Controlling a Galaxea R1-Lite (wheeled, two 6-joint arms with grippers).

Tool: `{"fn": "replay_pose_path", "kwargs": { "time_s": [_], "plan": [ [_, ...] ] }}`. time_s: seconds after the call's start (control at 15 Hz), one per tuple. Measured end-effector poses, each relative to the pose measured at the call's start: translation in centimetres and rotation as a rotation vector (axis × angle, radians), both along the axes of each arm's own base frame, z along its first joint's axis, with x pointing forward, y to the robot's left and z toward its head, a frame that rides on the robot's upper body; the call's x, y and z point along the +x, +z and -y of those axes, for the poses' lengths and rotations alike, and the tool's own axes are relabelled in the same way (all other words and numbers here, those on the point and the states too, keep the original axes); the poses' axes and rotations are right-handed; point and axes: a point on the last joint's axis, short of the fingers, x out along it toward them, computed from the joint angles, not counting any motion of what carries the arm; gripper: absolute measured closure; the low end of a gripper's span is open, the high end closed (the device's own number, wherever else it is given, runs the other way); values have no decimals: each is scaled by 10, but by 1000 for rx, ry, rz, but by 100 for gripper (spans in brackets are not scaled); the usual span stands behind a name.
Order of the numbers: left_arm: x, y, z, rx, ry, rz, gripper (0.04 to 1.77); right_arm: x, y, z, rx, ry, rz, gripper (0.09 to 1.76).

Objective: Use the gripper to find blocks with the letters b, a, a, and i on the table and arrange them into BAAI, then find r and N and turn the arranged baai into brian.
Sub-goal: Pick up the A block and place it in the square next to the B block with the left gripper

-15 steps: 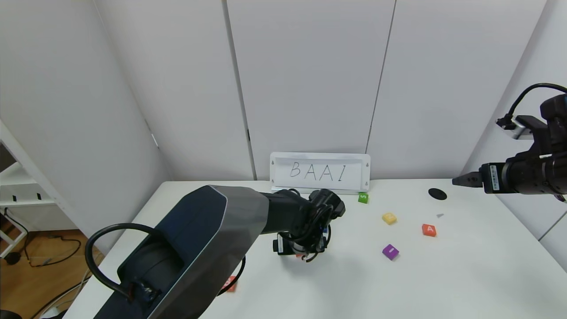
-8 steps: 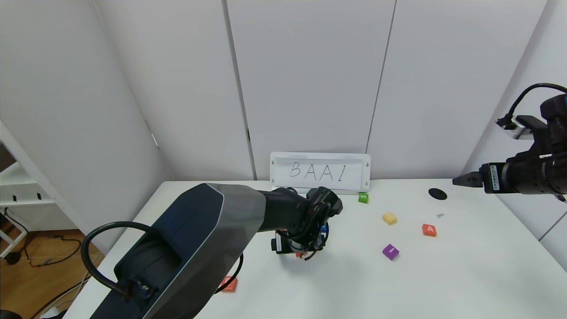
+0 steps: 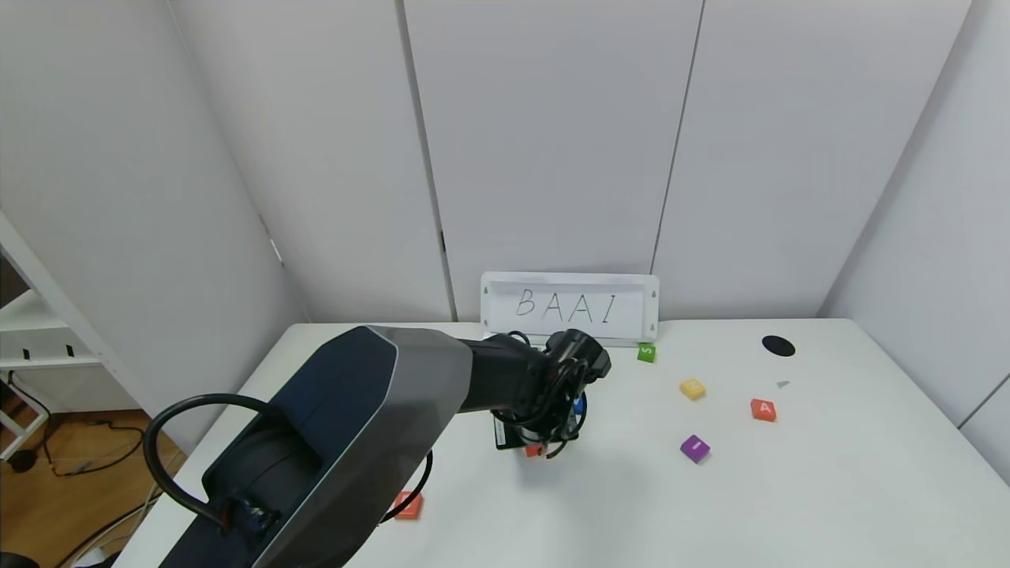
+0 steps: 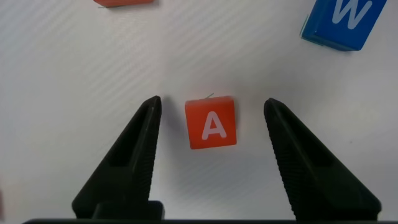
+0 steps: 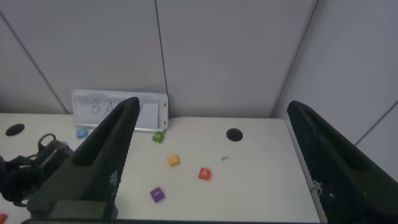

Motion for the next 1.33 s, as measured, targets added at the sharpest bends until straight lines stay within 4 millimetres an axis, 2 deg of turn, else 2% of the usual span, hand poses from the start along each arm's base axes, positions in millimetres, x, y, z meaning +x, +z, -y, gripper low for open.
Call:
{"fn": "replay_pose_path", "kwargs": {
  "time_s": [0.13, 0.2, 0.27, 0.4, 0.47, 0.6, 0.67, 0.73, 0.93, 1.33],
  "plan": [
    [0, -1, 0, 2, 1, -2, 92, -37, 8, -1, -2, 0, 102, 14],
    [0, -1, 0, 2, 0, -2, 102, -42, 8, -1, -1, 0, 114, 14],
    [0, -2, 0, 3, 0, -4, 130, -36, 8, -1, -1, 0, 98, 14],
    [0, -2, 0, 4, 0, -4, 132, 5, -1, 0, 1, 0, -14, 14],
    [0, -2, 0, 4, 0, -4, 132, 46, -15, 1, 2, 0, -130, 14],
    [0, -2, 0, 4, 0, -3, 132, 120, -56, 2, 6, -1, -358, 14],
    [1, -2, 0, 2, 1, -2, 132, 149, -79, 3, 8, -1, -457, 14],
    [0, -2, 0, 4, 0, -3, 132, 168, -96, 3, 9, -1, -525, 14],
    [0, -1, 0, 3, 0, -3, 132, 196, -127, 4, 11, -5, -635, 14],
    [-1, 2, -1, 3, 0, 0, 132, 207, -140, 5, 12, -5, -681, 14]
  ]
}}
